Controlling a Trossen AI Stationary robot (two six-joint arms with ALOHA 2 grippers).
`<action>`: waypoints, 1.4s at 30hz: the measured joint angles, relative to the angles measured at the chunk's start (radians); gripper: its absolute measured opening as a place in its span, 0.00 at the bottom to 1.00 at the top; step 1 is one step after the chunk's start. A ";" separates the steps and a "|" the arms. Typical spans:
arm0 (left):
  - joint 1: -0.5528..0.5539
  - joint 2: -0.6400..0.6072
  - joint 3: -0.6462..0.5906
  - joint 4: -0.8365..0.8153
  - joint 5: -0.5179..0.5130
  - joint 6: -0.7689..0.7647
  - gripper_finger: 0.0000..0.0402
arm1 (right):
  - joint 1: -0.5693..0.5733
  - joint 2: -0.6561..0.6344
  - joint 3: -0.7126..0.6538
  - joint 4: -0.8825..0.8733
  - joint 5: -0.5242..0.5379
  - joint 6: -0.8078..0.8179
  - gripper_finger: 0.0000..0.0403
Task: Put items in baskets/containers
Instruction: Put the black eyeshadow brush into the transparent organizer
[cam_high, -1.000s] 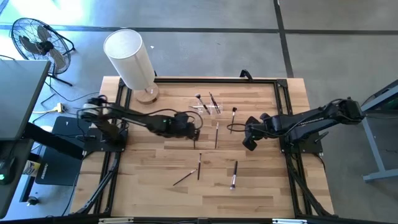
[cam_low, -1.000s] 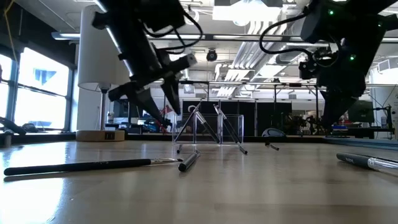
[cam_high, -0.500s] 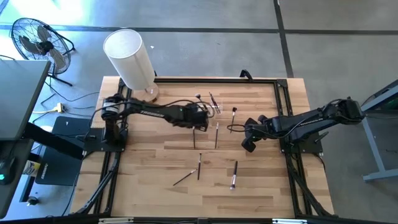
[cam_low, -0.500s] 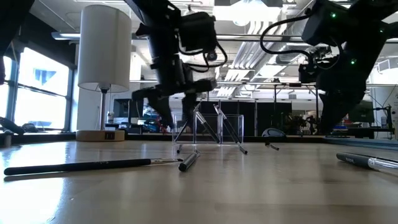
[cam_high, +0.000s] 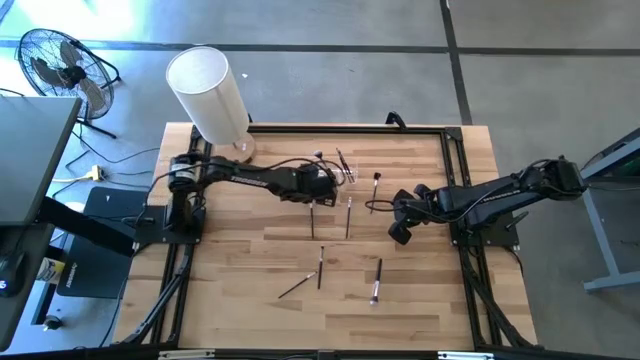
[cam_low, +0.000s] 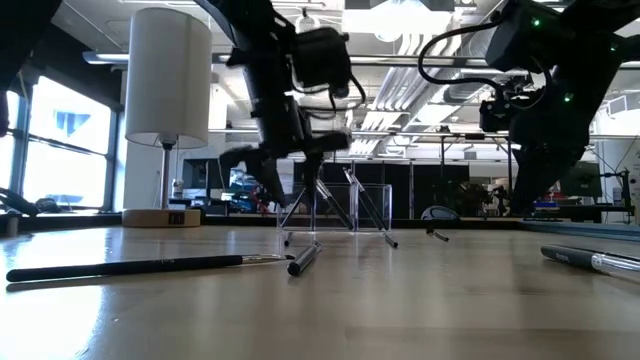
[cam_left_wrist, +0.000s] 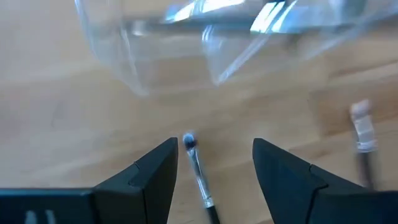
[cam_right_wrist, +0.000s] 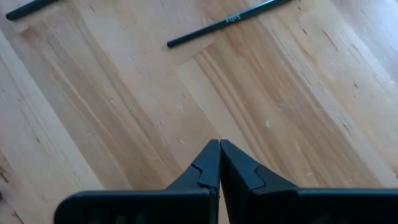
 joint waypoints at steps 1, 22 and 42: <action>0.000 0.012 -0.004 -0.011 0.015 -0.008 0.50 | 0.000 0.000 0.000 0.001 0.000 -0.001 0.01; 0.000 0.085 -0.003 0.051 -0.046 -0.058 0.50 | 0.000 0.000 0.000 0.008 0.001 -0.010 0.01; 0.000 0.086 -0.003 0.041 -0.021 -0.055 0.22 | 0.000 0.000 0.000 0.026 0.001 -0.018 0.01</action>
